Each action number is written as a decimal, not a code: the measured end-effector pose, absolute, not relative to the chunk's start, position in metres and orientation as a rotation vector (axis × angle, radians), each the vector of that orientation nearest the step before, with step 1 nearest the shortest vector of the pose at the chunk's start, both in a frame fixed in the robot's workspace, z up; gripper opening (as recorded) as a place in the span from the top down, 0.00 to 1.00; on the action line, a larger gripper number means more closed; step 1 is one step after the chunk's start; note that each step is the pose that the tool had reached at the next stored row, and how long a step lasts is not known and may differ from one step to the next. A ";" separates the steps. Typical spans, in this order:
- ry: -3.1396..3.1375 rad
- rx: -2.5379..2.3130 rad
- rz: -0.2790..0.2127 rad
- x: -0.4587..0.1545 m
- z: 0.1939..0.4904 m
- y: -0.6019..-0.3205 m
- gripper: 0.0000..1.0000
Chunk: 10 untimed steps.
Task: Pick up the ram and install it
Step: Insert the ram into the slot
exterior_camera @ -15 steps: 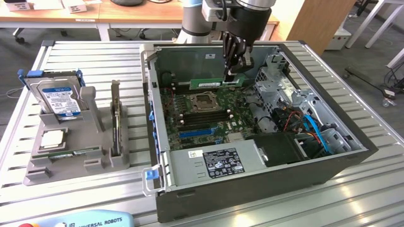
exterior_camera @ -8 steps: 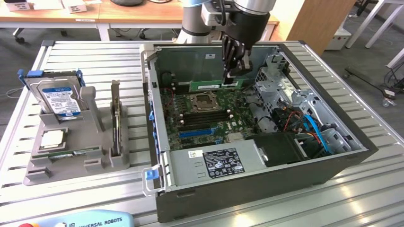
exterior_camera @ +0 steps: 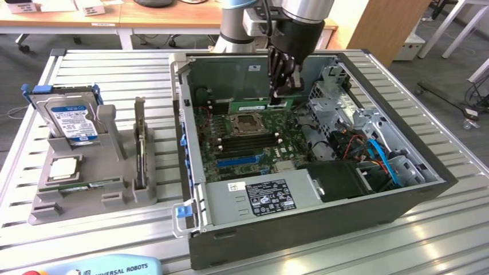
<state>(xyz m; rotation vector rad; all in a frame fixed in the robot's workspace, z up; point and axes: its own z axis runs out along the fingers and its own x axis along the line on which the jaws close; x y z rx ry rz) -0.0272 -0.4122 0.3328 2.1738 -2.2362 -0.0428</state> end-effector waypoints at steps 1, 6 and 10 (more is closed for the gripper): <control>-2.236 2.174 -0.043 -0.027 0.332 -0.412 0.88; -2.236 2.173 -0.044 -0.027 0.328 -0.412 0.88; -2.235 2.173 -0.045 -0.027 0.323 -0.412 0.88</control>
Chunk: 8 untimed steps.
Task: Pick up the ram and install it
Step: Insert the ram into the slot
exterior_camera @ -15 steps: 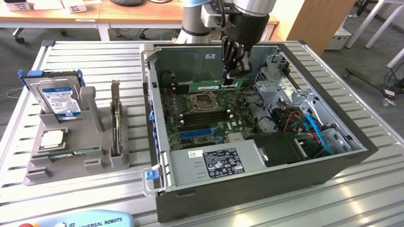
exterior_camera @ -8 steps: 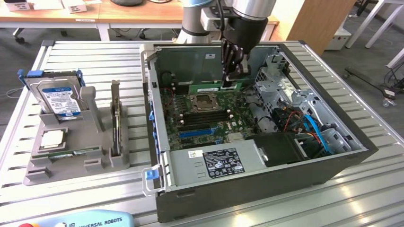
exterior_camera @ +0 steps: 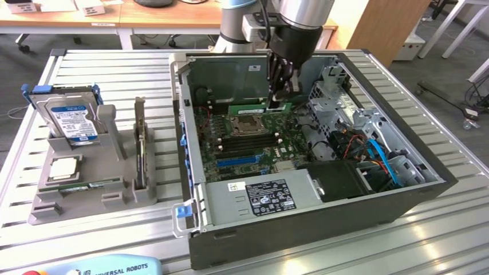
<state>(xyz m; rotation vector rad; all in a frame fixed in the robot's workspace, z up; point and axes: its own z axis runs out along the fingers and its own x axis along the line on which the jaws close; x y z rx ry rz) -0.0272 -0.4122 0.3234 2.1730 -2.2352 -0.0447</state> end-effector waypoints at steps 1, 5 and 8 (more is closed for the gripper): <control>-2.235 2.173 -0.045 -0.027 0.322 -0.412 0.88; -2.235 2.173 -0.046 -0.027 0.318 -0.412 0.88; -2.235 2.172 -0.046 -0.027 0.316 -0.412 0.88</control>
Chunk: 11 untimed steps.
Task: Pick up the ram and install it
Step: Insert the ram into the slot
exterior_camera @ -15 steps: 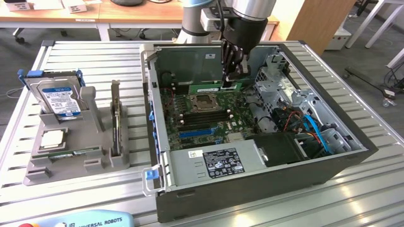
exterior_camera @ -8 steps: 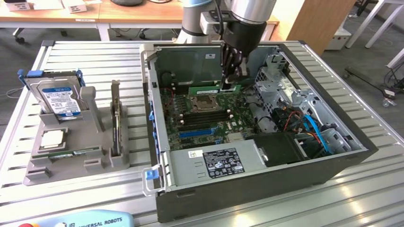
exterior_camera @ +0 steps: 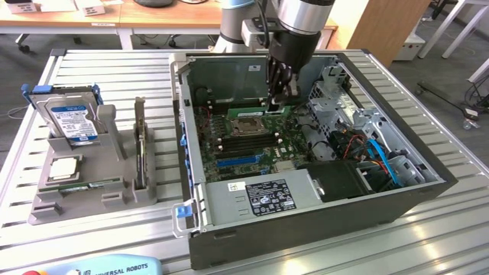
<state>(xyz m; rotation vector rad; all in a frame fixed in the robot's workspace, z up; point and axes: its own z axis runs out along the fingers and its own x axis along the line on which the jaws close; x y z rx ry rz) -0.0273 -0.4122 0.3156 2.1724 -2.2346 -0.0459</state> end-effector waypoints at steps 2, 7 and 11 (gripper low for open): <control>-2.234 2.172 -0.046 -0.027 0.314 -0.412 0.88; -2.234 2.172 -0.047 -0.027 0.311 -0.412 0.88; -2.234 2.172 -0.048 -0.027 0.307 -0.412 0.88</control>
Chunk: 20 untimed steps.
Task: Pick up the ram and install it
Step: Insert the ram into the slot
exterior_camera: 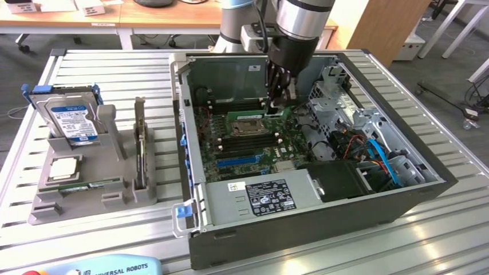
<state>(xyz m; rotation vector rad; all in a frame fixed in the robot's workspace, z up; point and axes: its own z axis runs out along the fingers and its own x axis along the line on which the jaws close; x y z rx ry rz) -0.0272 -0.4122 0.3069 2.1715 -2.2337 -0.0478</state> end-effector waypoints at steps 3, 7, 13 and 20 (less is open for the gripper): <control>-2.233 2.171 -0.049 -0.027 0.304 -0.412 0.88; -2.233 2.171 -0.049 -0.027 0.300 -0.412 0.88; -2.233 2.170 -0.050 -0.027 0.294 -0.412 0.88; -2.232 2.170 -0.051 -0.027 0.287 -0.412 0.88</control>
